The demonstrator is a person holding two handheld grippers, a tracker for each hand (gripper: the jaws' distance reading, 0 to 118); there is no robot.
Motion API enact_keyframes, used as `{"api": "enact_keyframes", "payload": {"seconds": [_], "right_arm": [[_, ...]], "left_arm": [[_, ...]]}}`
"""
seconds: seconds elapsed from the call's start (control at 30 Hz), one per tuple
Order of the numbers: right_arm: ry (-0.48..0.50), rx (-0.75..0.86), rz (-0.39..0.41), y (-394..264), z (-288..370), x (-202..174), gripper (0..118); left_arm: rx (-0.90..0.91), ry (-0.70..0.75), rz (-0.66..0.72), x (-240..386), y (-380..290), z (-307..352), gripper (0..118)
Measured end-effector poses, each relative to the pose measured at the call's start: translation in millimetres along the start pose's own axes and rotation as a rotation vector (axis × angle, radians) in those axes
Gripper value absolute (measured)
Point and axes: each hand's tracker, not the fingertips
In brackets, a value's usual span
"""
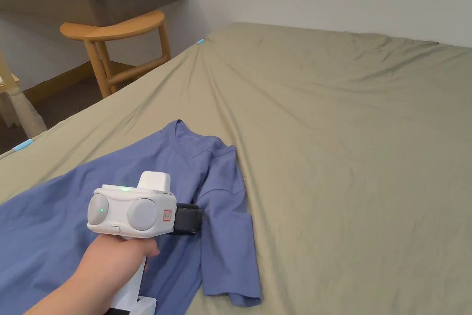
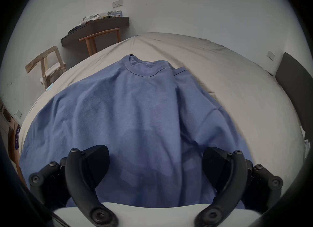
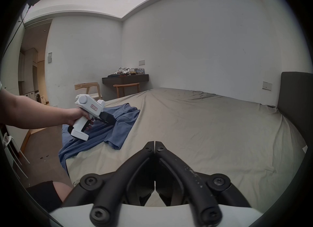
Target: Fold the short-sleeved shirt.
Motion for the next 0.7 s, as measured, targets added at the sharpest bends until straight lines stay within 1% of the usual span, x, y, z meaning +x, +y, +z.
{"api": "enact_keyframes", "payload": {"seconds": [0.03,0.07,0.1,0.13,0.17,0.2,0.27,0.33,0.43,0.53,0.57,0.63,0.7], "right_arm": [[0.004,0.000,0.002,-0.5,0.2,0.4,1],[0.005,0.000,0.001,3.8,-2.1,-1.6,1],[0.004,0.000,0.001,3.8,-2.3,-1.4,1],[0.002,0.002,0.000,3.3,-2.4,-1.1,1],[0.000,0.003,-0.003,3.0,-2.7,-0.7,1],[0.002,0.002,-0.010,6.5,-4.6,-1.2,1],[0.004,0.000,-0.018,6.0,-5.8,-1.2,1],[0.004,-0.003,-0.020,8.4,-5.8,-1.7,1],[0.006,0.004,-0.016,10.0,1.8,-0.8,1],[-0.003,0.019,-0.010,11.4,13.1,3.7,1],[-0.005,0.025,-0.014,12.8,16.9,5.5,1],[-0.015,0.046,-0.044,20.8,28.8,10.6,1],[-0.044,0.070,-0.069,25.5,46.5,17.2,1]], "left_arm": [[0.006,-0.035,0.001,-6.4,1.2,-6.8,108],[0.030,-0.114,0.026,-10.6,-0.6,-2.3,92],[0.048,-0.071,0.033,-9.1,-0.4,2.1,92],[0.065,-0.052,0.024,-6.8,-0.3,5.3,88],[0.089,-0.066,0.012,-6.3,-0.5,8.5,83],[0.088,-0.044,0.011,-4.4,-2.4,8.6,68],[0.082,-0.050,0.006,-3.8,-5.5,4.2,0],[0.087,-0.050,-0.004,-3.7,-3.2,4.3,0],[0.131,-0.065,0.032,-5.8,-1.4,19.4,0],[0.222,-0.069,-0.028,7.0,5.2,48.6,0],[0.237,-0.090,-0.031,11.7,8.9,58.9,0],[0.285,-0.171,-0.054,28.0,17.6,88.8,0],[0.337,-0.202,-0.140,55.7,21.6,120.1,0]]}}
